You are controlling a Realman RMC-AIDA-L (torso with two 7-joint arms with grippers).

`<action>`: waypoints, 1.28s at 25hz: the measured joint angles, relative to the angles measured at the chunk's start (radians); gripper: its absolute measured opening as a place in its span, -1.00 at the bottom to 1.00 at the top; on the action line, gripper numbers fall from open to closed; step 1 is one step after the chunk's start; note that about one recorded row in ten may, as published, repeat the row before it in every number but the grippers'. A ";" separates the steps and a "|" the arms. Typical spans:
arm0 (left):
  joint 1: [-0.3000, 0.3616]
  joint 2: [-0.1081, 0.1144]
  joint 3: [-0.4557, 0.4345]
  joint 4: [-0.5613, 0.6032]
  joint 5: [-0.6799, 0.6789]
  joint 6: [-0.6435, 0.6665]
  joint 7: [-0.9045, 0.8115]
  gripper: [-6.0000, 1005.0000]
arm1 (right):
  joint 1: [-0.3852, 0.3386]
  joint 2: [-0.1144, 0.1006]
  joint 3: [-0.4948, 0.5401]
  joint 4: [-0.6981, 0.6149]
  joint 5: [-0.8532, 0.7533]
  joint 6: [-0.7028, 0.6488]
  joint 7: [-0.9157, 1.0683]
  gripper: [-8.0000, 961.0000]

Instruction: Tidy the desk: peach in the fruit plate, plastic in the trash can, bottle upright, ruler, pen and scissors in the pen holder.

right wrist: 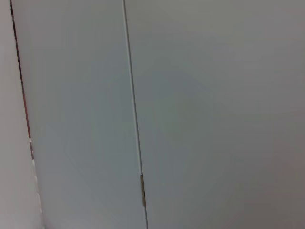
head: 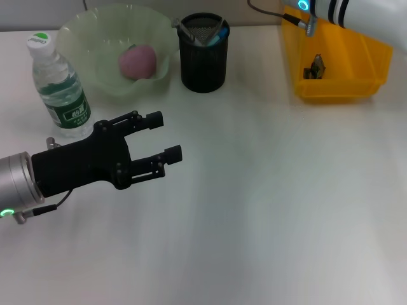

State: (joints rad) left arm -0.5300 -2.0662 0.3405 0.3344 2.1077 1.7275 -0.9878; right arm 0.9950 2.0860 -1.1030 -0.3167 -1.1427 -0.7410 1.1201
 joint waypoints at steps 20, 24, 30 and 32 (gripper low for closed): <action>-0.003 0.000 0.000 0.000 0.000 0.004 -0.037 0.56 | -0.315 -0.020 0.000 -0.244 -0.015 -0.445 0.285 0.55; -0.002 0.000 0.005 0.000 0.007 0.019 -0.040 0.56 | -0.439 -0.085 0.012 -0.280 -0.104 -0.705 0.373 0.61; 0.004 0.001 0.040 0.000 0.011 0.066 -0.036 0.56 | -0.505 -0.133 0.147 -0.281 -0.385 -1.000 0.371 0.66; 0.004 0.002 0.056 0.000 0.011 0.065 -0.033 0.56 | -0.520 -0.133 0.199 -0.282 -0.487 -1.053 0.332 0.66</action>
State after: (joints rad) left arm -0.5260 -2.0646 0.3963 0.3344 2.1185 1.7925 -1.0205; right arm 0.4751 1.9530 -0.9040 -0.5985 -1.6300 -1.7944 1.4524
